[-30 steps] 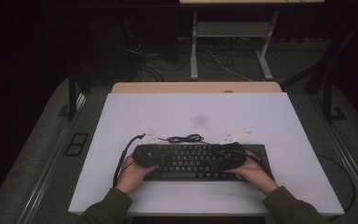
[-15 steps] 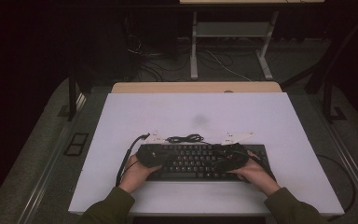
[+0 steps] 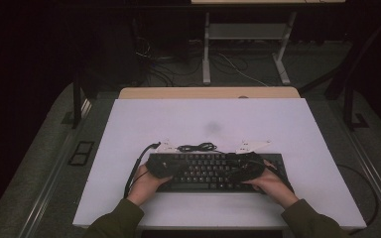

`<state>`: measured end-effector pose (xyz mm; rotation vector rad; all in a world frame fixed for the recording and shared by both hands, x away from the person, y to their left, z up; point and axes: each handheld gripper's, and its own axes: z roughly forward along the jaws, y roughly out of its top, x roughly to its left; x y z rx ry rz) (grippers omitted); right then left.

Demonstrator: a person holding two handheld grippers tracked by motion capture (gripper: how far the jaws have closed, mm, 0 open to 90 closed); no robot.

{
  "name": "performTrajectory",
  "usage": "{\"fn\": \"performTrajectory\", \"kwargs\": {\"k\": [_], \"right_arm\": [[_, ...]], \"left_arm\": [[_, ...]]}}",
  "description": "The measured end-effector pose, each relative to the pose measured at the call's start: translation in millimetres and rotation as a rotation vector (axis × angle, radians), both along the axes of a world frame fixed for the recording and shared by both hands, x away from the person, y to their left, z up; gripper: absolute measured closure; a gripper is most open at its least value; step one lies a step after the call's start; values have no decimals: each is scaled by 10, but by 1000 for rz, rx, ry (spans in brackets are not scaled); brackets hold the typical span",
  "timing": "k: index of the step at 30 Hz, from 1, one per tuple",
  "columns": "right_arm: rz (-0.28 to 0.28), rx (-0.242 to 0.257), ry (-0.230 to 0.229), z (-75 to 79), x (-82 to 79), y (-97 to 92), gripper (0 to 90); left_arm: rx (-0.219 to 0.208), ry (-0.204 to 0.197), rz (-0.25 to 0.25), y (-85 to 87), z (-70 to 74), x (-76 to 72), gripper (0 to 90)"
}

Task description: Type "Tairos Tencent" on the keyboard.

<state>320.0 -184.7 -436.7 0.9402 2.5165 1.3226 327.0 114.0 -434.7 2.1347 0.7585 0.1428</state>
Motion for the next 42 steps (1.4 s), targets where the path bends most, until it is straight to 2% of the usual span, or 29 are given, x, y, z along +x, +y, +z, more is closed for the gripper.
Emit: {"fn": "performTrajectory", "kwargs": {"k": [7,12,15,29,39,42], "right_arm": [[-5,8,1,1,5,-22,219],[-5,19,4,4,5,-52,218],[-3,21,0,9,2,-71,214],[-33,14,-43,64,-89,-266,173],[-65,51,-61,73,-234,-565,173],[-62,46,-65,65,-279,-634,165]], "left_arm": [[-11,-1,3,28,26,-6,885],[-19,-3,12,46,35,-15,841],[-23,-16,15,68,48,-28,786],[-73,-67,40,298,117,-198,357],[-100,-89,65,467,134,-316,239],[-109,-96,68,505,139,-350,203]]}}
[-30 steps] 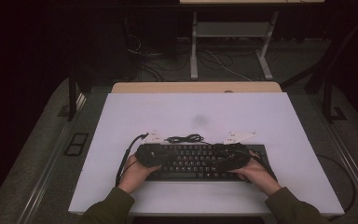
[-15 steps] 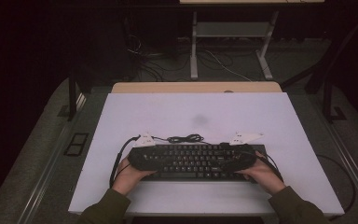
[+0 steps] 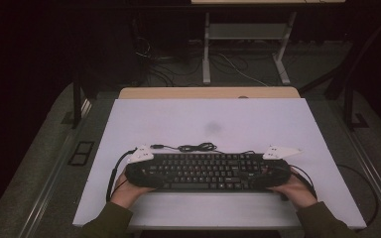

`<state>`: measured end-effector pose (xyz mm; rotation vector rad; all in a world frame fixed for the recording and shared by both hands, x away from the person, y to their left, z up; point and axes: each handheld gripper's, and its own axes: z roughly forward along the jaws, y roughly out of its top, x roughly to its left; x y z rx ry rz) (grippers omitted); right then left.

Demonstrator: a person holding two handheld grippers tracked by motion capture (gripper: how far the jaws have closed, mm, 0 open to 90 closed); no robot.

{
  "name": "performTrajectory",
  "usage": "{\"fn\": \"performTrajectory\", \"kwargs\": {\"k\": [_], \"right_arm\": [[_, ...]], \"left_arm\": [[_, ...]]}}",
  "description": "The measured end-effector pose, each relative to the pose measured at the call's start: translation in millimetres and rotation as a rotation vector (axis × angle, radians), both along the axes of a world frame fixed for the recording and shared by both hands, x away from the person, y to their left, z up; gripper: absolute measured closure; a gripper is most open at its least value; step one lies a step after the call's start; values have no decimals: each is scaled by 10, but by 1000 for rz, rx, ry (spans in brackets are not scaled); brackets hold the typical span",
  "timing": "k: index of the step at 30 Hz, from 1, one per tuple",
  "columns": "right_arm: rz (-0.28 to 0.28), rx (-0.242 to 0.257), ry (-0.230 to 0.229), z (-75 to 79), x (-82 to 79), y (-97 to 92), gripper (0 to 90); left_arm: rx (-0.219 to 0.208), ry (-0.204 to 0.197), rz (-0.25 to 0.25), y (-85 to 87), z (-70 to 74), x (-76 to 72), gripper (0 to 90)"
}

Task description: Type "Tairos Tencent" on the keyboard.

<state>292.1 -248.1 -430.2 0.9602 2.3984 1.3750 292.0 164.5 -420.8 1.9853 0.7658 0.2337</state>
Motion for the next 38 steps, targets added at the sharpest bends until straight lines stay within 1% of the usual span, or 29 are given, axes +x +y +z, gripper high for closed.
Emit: {"fn": "performTrajectory", "kwargs": {"k": [5,12,14,18,20,23,26,28,31,38], "right_arm": [[-5,-3,-10,-32,-76,-116,165],[-36,23,-21,-61,-121,-320,162],[-36,29,-14,-76,-131,-365,147],[-36,21,-13,-103,-153,-424,147],[-39,17,-16,-110,-165,-452,147],[-45,19,-12,-120,-174,-501,146],[-53,23,-9,-130,-192,-537,140],[-59,28,-8,-126,-201,-551,140],[-62,35,-11,-124,-193,-555,140],[-58,36,-11,-118,-196,-546,140]], "left_arm": [[-3,-6,7,82,-6,-44,157],[-9,-10,24,151,-17,-61,139],[-4,-7,26,158,-22,-57,139],[9,-8,28,160,-30,-56,136],[12,-8,32,156,-34,-59,110],[27,-3,48,143,-45,-59,44],[30,7,51,140,-52,-58,3],[39,10,48,140,-58,-54,0],[40,6,48,137,-64,-57,0],[39,4,48,133,-63,-56,0]]}}
